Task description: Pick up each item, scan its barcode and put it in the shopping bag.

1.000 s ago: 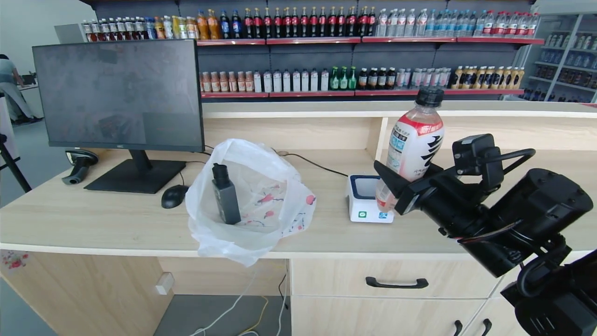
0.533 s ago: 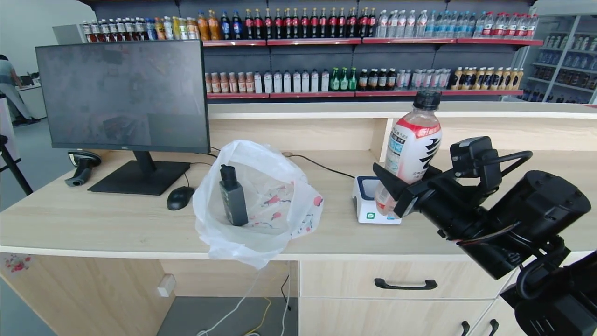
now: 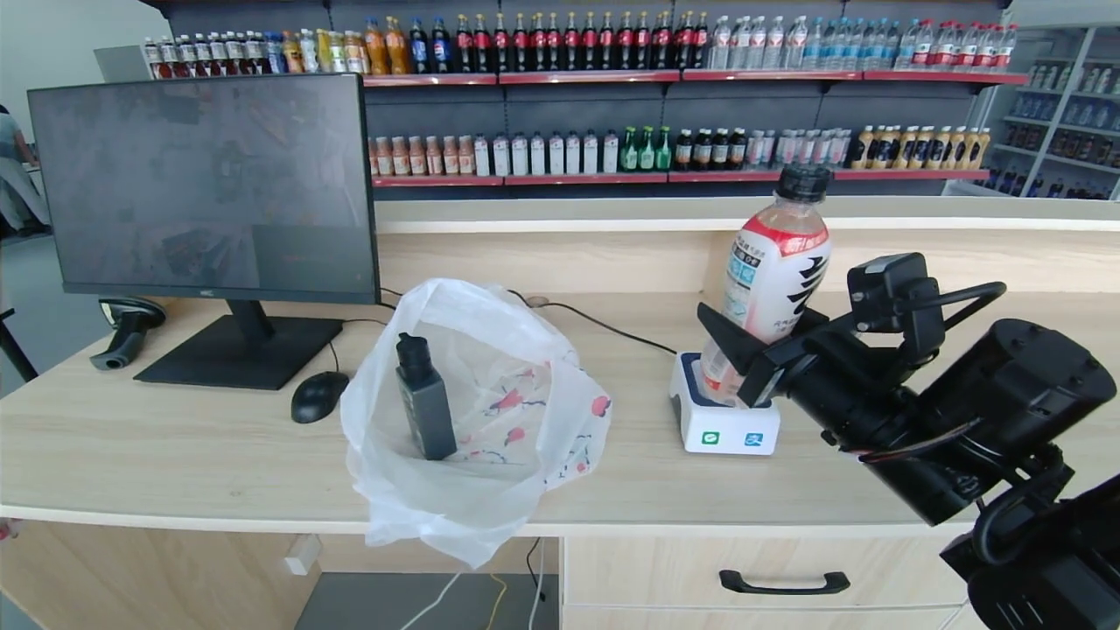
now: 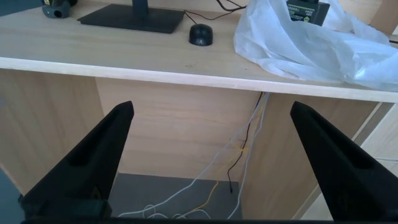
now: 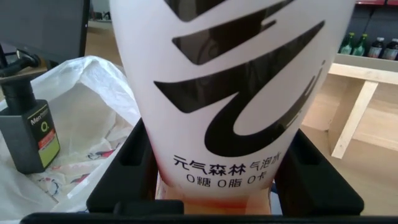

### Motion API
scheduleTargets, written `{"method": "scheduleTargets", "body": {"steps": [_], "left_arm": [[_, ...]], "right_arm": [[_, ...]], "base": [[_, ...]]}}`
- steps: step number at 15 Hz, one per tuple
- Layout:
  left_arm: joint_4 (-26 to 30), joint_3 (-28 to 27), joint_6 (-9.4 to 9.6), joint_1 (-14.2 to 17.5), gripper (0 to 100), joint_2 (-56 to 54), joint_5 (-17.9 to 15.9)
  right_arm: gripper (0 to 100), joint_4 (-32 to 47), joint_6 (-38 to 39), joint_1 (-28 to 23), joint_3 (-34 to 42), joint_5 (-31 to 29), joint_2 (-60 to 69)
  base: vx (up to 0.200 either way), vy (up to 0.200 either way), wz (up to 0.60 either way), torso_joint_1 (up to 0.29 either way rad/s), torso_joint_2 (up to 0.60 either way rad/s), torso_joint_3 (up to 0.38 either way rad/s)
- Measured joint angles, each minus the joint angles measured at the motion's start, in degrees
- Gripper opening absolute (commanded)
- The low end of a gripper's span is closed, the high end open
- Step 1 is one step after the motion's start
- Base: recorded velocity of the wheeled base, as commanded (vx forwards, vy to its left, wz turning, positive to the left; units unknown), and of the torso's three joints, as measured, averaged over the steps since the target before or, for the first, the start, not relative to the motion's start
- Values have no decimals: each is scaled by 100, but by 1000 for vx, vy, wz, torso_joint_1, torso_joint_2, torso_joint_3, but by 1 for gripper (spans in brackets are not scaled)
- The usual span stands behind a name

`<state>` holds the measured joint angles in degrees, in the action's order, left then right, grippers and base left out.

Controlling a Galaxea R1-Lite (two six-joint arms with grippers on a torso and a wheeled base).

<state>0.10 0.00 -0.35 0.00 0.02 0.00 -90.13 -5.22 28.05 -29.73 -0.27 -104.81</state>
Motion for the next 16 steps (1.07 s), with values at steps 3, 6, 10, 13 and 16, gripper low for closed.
{"method": "scheduleTargets", "body": {"steps": [3, 6, 10, 13, 16], "left_arm": [[0, 0, 2, 0, 100, 0, 0], [0, 0, 2, 0, 100, 0, 0], [0, 0, 2, 0, 100, 0, 0], [0, 0, 4, 0, 100, 0, 0], [0, 0, 4, 0, 100, 0, 0]], "right_arm": [[0, 21, -184, 94, -55, 11, 32], [0, 21, -830, 152, -122, 506, 33], [0, 11, -2494, -273, -439, 1401, 51], [0, 13, -3780, -184, -656, 1676, -28], [0, 24, -4492, -88, -953, 1797, -257]], "base": [[0, 0, 0, 0, 0, 0], [0, 0, 0, 0, 0, 0], [0, 0, 0, 0, 0, 0], [0, 0, 0, 0, 0, 0], [0, 0, 0, 0, 0, 0]]}}
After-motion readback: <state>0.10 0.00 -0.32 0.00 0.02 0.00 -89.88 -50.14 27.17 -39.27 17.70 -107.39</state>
